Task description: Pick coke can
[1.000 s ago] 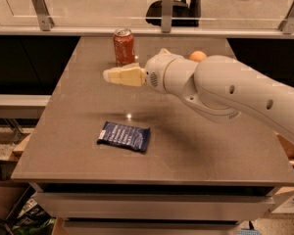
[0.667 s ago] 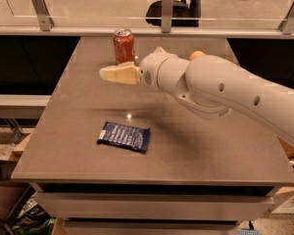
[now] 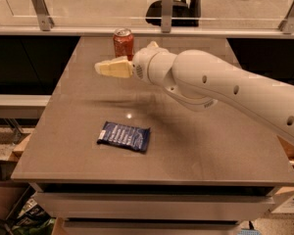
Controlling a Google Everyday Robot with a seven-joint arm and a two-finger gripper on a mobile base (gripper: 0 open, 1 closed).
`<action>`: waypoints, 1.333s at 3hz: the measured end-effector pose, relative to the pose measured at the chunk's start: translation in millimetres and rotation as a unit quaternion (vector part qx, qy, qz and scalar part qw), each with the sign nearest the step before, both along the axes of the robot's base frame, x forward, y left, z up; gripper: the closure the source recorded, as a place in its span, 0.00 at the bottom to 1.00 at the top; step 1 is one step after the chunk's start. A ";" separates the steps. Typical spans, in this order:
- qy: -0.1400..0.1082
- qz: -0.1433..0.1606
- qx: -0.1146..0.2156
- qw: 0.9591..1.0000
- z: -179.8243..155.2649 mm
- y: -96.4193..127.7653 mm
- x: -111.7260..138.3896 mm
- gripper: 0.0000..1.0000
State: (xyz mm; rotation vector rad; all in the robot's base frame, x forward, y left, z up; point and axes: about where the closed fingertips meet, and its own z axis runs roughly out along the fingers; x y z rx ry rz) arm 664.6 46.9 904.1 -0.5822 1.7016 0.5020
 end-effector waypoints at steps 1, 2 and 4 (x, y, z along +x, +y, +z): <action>-0.011 0.004 -0.002 1.000 1.6 11.2 18.2 0.00; -0.022 0.012 0.000 1.000 5.2 22.5 34.1 0.00; -0.030 0.031 0.016 0.999 2.5 42.6 60.3 0.00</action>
Offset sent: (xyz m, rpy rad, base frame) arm 0.0569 0.0322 0.0088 0.0050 -0.0675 0.0364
